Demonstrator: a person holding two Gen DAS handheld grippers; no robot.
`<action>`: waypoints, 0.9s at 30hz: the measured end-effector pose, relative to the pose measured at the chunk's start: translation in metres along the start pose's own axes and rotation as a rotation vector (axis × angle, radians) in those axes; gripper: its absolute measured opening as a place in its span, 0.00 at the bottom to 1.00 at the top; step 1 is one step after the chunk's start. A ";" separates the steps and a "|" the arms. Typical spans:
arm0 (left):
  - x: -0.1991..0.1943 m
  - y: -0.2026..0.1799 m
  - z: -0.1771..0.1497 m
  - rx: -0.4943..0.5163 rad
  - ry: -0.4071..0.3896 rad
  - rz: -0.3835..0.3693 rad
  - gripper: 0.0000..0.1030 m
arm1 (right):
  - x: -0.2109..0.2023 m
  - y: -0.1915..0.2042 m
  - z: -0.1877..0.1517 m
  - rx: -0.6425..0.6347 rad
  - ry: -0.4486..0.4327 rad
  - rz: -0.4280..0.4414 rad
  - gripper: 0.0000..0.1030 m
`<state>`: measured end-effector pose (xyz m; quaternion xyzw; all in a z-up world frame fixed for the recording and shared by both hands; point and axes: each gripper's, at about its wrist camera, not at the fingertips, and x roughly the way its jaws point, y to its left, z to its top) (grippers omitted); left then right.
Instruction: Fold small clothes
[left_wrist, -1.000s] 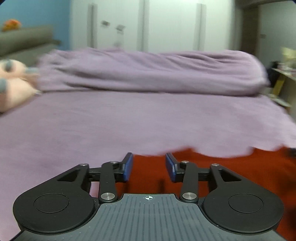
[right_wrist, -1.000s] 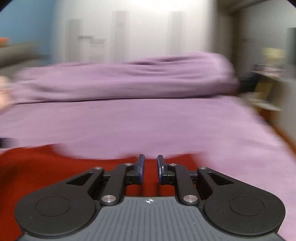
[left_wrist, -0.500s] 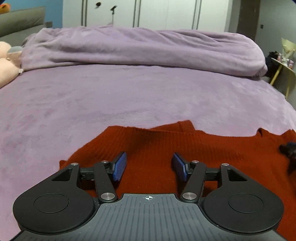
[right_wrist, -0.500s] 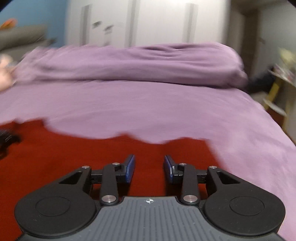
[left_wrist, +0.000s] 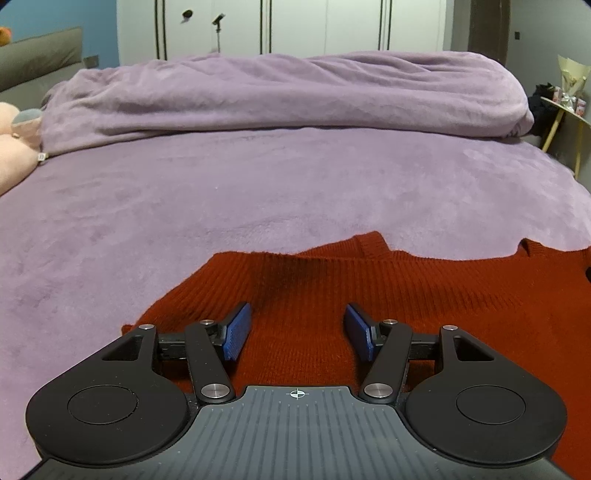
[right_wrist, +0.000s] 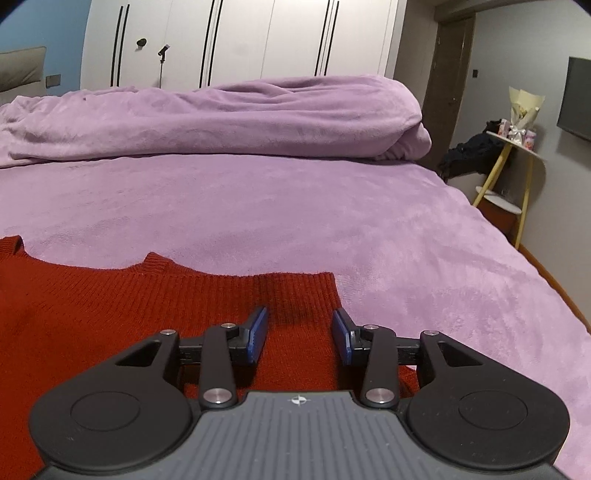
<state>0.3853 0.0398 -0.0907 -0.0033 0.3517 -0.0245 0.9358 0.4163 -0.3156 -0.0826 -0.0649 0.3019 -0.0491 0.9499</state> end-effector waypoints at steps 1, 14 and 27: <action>0.001 0.000 0.000 0.001 0.000 0.001 0.62 | 0.001 0.000 0.001 -0.001 0.005 -0.002 0.39; -0.012 0.011 0.009 0.006 0.057 -0.028 0.72 | -0.002 -0.027 0.011 0.202 0.091 -0.037 0.84; -0.125 0.122 -0.079 -0.296 0.155 -0.143 0.67 | -0.154 0.040 -0.055 0.264 0.025 0.422 0.14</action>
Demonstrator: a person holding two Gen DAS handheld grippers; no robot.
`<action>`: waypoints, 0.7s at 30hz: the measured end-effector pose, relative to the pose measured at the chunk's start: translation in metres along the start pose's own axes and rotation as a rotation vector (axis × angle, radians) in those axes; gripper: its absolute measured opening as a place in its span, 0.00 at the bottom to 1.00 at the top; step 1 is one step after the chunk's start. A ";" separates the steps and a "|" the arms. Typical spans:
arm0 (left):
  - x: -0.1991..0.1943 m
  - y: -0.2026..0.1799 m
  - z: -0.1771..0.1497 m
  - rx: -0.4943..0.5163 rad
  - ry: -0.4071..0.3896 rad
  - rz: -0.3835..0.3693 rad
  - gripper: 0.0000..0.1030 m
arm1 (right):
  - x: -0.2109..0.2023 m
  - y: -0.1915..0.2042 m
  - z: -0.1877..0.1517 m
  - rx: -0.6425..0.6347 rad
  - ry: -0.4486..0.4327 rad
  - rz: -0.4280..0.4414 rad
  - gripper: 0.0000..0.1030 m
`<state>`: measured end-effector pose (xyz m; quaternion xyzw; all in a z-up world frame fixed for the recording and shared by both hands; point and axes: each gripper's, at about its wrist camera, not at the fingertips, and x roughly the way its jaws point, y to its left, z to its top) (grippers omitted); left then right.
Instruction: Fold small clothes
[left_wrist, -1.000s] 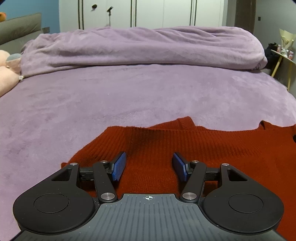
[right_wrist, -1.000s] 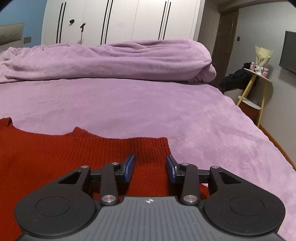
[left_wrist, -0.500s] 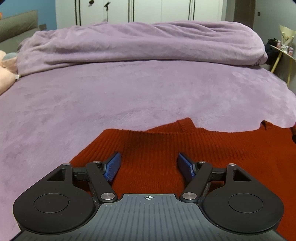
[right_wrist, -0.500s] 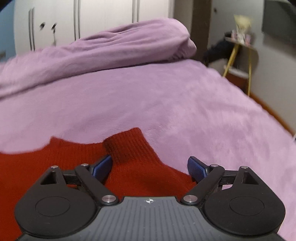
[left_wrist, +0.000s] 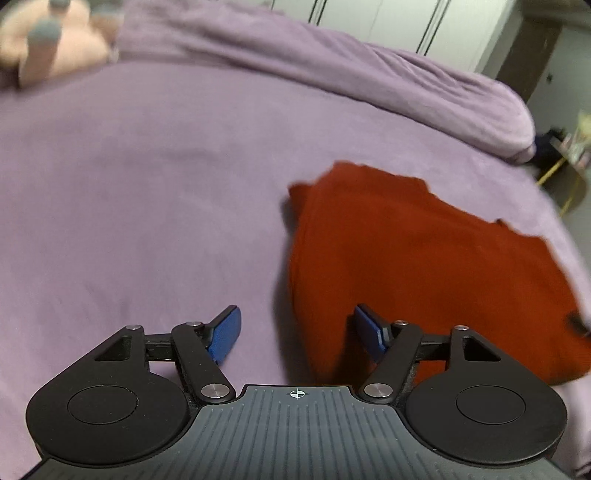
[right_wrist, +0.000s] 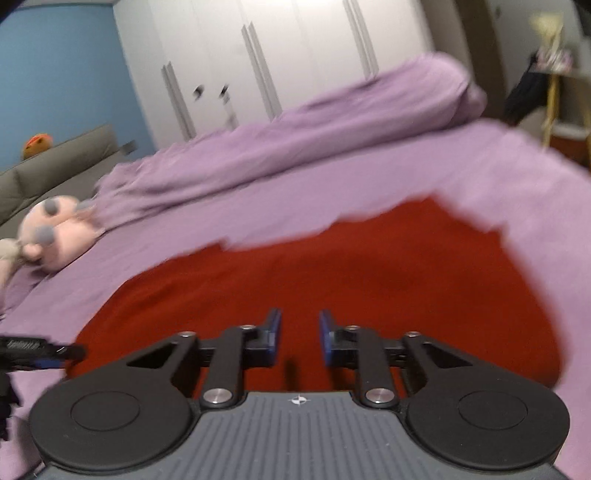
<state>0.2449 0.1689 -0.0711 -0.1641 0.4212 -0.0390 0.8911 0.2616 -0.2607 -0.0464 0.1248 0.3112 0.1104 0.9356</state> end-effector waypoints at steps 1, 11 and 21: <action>0.001 0.005 0.000 -0.051 0.017 -0.040 0.66 | 0.004 0.007 -0.006 0.031 0.032 0.017 0.11; 0.042 0.017 0.014 -0.268 0.098 -0.250 0.46 | 0.035 0.026 -0.020 0.155 0.149 0.036 0.10; 0.045 0.026 0.025 -0.354 0.061 -0.338 0.17 | 0.032 0.079 -0.017 0.001 0.132 0.059 0.01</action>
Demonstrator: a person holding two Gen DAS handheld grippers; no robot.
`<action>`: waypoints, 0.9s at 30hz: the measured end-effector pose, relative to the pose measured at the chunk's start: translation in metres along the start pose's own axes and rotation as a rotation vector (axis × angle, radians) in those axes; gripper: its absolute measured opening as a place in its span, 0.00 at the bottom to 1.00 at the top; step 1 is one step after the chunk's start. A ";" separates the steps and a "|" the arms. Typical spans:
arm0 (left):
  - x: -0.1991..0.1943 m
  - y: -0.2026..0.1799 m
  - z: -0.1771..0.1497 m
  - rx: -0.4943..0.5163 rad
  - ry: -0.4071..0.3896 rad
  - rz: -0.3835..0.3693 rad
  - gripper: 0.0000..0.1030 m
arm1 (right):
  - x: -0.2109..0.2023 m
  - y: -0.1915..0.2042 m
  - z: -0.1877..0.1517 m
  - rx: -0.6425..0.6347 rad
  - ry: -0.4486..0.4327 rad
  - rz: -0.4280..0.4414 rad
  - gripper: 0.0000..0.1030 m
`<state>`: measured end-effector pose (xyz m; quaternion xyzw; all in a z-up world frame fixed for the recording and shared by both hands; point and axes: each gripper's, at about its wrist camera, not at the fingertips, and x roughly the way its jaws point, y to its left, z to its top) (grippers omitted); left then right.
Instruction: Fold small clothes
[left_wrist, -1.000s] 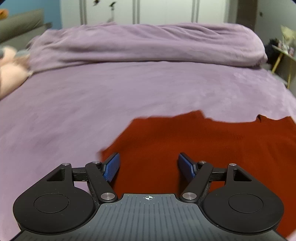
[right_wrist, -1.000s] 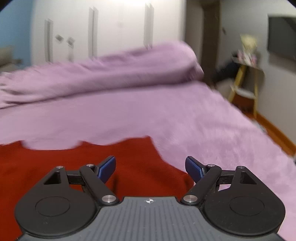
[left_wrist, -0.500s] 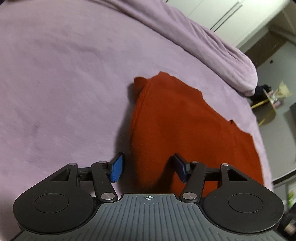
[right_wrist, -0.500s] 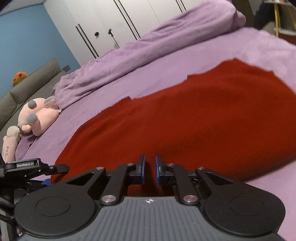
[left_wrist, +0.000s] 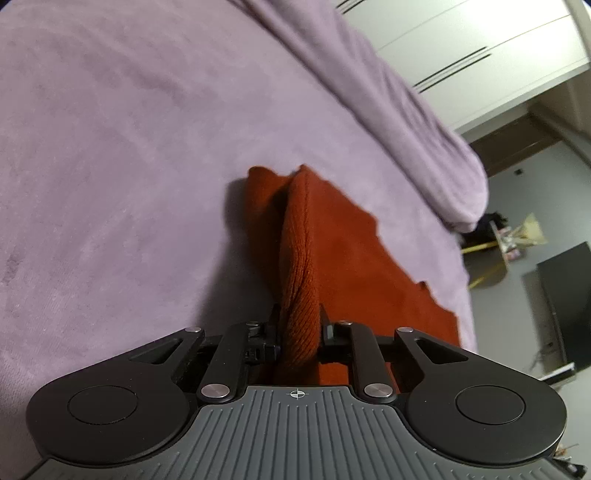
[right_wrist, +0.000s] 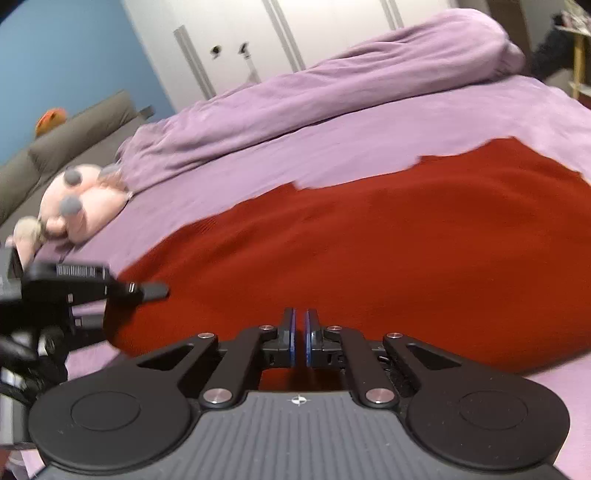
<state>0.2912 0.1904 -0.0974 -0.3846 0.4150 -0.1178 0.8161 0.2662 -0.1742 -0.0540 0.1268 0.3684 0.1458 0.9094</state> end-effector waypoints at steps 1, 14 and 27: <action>-0.001 0.000 -0.001 -0.003 -0.001 -0.004 0.17 | 0.005 0.007 -0.003 -0.014 0.004 -0.001 0.01; 0.001 -0.007 0.002 0.011 -0.015 0.054 0.17 | 0.000 0.021 -0.009 -0.129 -0.025 0.011 0.00; 0.028 -0.174 -0.043 0.413 -0.003 0.038 0.16 | -0.090 -0.096 -0.007 0.181 -0.211 -0.228 0.00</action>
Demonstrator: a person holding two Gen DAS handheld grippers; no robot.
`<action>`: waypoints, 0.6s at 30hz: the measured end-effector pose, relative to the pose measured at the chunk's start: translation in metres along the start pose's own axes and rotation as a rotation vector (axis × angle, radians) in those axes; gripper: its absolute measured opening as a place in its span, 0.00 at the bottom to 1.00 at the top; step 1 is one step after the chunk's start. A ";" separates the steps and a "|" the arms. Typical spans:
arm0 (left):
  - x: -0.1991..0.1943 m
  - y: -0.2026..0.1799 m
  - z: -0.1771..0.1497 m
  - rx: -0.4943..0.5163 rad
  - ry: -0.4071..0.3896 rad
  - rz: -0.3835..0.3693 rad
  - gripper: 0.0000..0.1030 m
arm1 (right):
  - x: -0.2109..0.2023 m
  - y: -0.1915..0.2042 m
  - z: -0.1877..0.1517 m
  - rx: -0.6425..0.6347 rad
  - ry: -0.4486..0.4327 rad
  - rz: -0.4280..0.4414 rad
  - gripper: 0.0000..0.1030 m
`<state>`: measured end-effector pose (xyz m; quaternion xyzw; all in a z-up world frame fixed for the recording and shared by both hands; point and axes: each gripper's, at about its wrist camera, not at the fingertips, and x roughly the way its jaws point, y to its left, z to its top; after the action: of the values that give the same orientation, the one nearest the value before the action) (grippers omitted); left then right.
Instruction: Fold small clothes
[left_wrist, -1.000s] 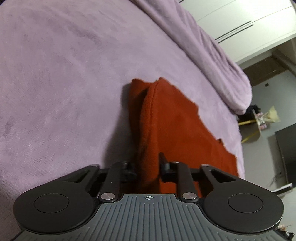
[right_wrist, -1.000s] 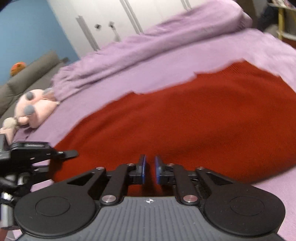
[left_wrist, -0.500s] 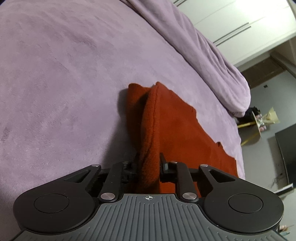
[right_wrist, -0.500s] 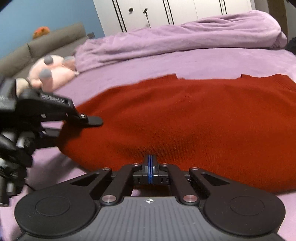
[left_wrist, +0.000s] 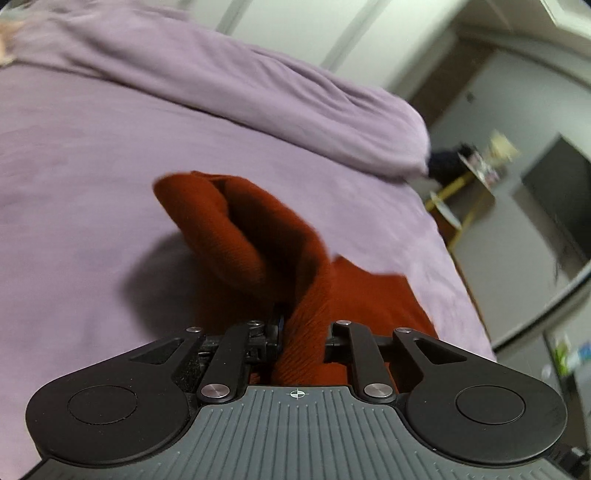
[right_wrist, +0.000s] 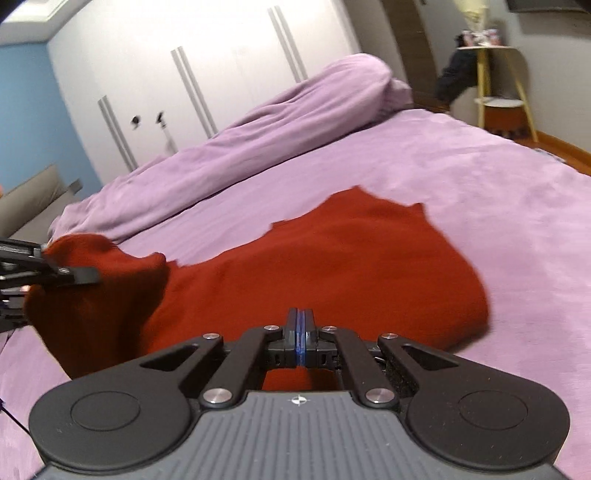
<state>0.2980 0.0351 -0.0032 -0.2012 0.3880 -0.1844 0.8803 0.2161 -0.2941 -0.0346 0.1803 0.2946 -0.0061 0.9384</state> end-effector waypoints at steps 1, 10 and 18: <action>0.011 -0.011 -0.005 0.023 0.016 0.009 0.16 | -0.001 -0.004 -0.001 0.004 0.003 -0.004 0.00; 0.065 -0.051 -0.044 0.181 0.148 -0.013 0.45 | 0.009 -0.020 -0.010 0.019 0.062 -0.024 0.00; -0.020 -0.009 -0.045 0.105 -0.007 0.020 0.43 | 0.008 0.005 0.003 -0.043 0.034 0.046 0.00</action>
<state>0.2502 0.0276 -0.0143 -0.1516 0.3769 -0.1948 0.8928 0.2250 -0.2899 -0.0346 0.1666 0.3064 0.0249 0.9369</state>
